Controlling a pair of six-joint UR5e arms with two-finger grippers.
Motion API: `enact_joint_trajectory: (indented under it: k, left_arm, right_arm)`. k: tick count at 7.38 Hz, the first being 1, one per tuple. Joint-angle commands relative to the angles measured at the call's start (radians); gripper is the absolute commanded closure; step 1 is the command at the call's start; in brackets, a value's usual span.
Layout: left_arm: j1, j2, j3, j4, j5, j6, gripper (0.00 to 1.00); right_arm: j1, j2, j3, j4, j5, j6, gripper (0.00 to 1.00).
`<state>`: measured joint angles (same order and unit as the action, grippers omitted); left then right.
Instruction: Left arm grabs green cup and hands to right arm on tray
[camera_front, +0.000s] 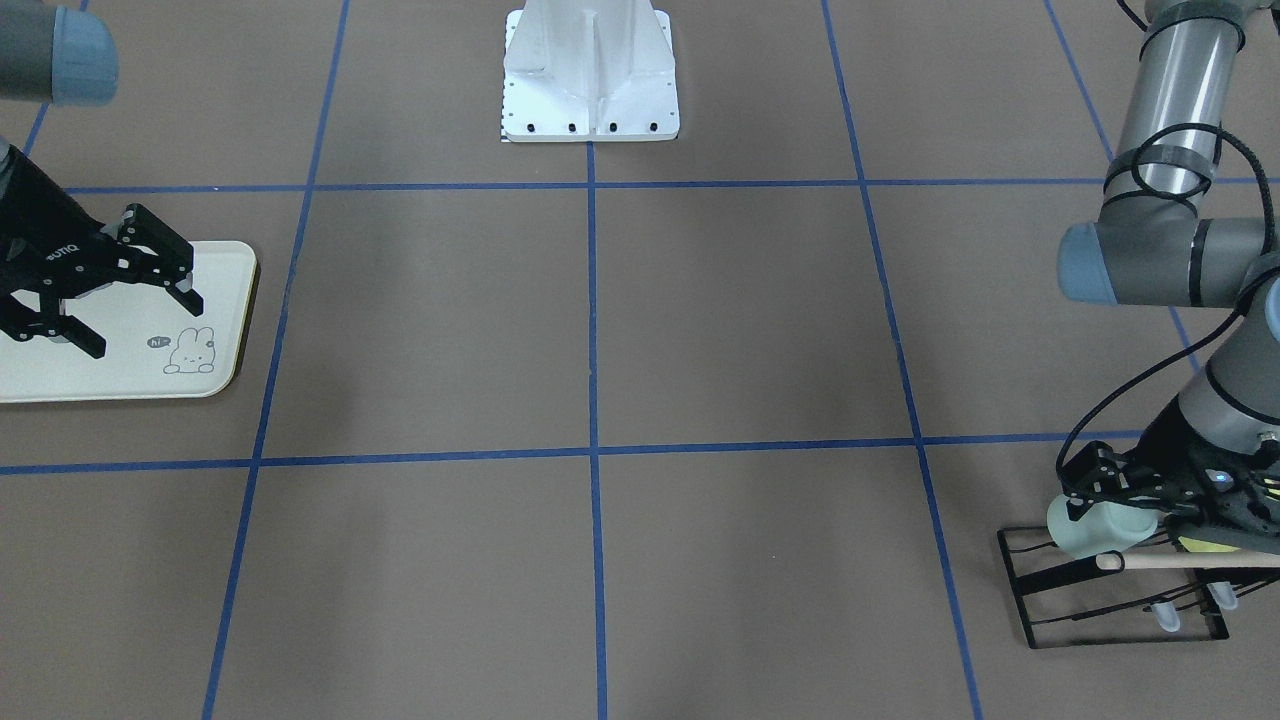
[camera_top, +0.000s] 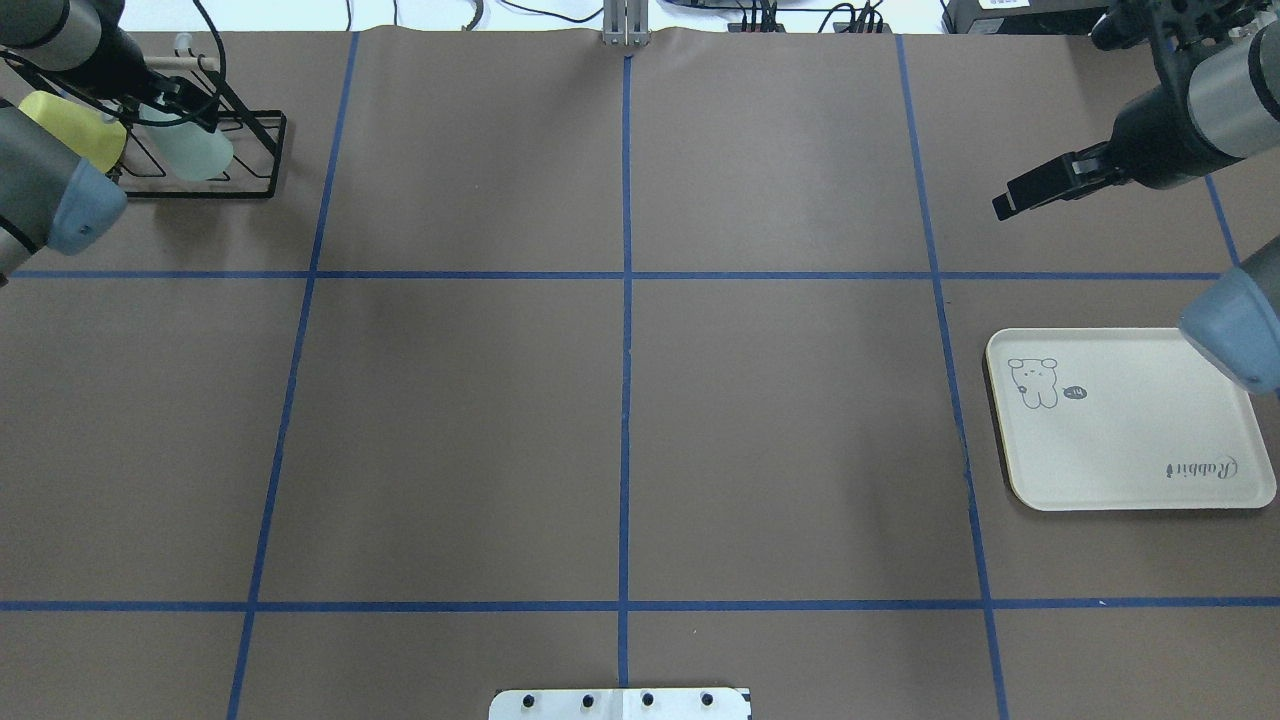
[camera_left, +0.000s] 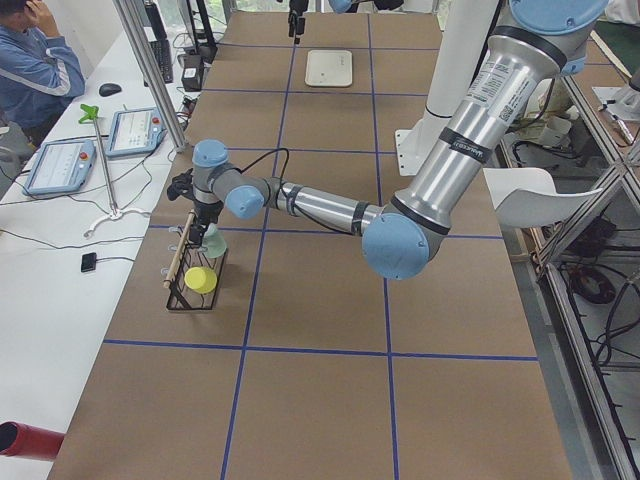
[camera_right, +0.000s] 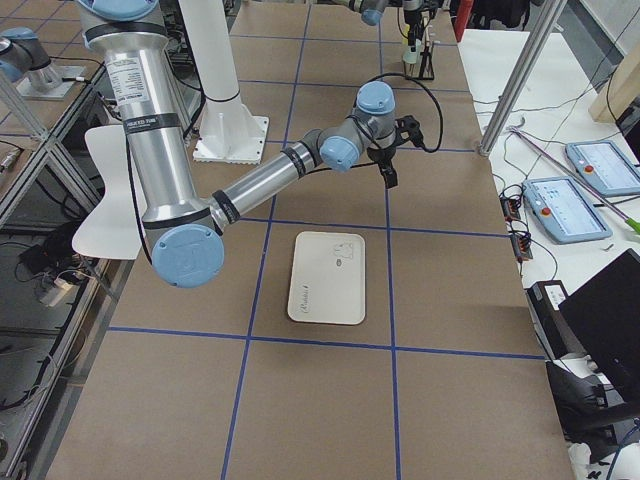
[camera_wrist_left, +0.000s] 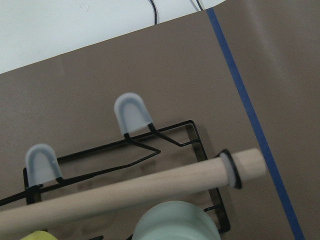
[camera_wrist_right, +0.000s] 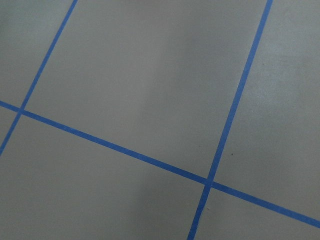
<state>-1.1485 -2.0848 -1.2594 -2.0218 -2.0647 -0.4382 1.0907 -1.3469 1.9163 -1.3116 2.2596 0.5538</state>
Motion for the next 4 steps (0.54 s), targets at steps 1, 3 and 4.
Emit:
enact_joint_trajectory:
  k: [1, 3, 4]
  left_arm:
    - [0.003, 0.003, 0.000, 0.000, 0.000, -0.004, 0.01]
    - [0.003, 0.009, -0.002, 0.000, 0.000, -0.004, 0.28]
    - [0.003, 0.015, -0.005, 0.002, 0.000, -0.001, 0.47]
  right_arm:
    - [0.000, -0.001, 0.000, 0.000, 0.000, 0.000, 0.00]
    - [0.000, -0.001, 0.000, 0.000, 0.000, 0.000, 0.00]
    - [0.000, -0.001, 0.000, 0.000, 0.000, 0.000, 0.00]
